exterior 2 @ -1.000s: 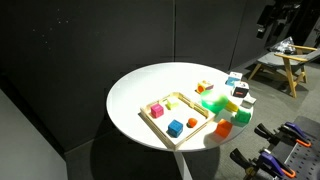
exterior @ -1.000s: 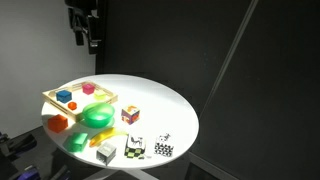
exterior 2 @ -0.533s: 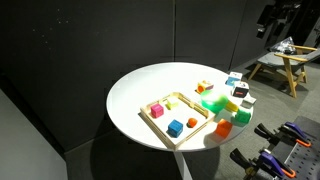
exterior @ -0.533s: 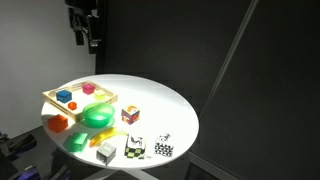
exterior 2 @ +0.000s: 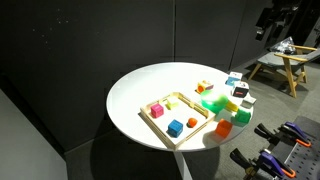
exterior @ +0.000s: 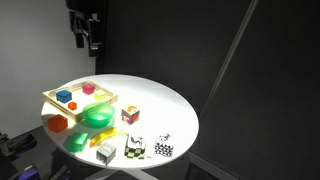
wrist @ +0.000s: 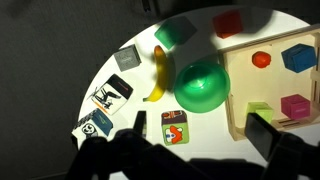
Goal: Put the toy strawberry in the bowl
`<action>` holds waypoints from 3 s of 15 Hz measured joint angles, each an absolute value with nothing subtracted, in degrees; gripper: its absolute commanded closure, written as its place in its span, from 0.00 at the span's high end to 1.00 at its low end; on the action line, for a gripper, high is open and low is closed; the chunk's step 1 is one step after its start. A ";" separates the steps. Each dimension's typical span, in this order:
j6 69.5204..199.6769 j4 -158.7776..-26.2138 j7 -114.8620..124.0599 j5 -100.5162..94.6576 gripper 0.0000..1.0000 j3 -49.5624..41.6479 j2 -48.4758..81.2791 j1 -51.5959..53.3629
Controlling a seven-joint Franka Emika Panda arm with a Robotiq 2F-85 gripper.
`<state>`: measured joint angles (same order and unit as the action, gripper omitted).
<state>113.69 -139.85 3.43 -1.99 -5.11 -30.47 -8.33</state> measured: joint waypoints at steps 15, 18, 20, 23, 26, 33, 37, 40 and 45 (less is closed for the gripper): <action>113.47 -137.16 -3.65 -1.40 1.00 -5.26 -19.49 -5.47; 113.49 -137.16 -6.33 -1.50 1.00 -4.80 -18.65 -3.88; 113.74 -137.16 -7.07 -1.52 1.00 -4.14 -18.04 -2.84; 114.93 -137.12 -7.05 -1.52 1.00 -2.94 -16.64 -1.59; 116.10 -136.77 -6.95 -1.52 1.00 -1.79 -14.71 -0.68; 116.26 -136.62 -6.94 -1.52 1.00 -1.34 -13.62 -0.44; 116.26 -136.65 -6.94 -1.52 1.00 -1.33 -13.60 -0.44; 117.59 -136.82 -6.35 -1.52 1.00 -1.09 -13.13 -0.42; 123.18 -136.91 -1.70 -1.47 1.00 0.66 -9.85 0.32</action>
<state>123.18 -136.91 -1.70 -1.47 0.66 -9.85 0.32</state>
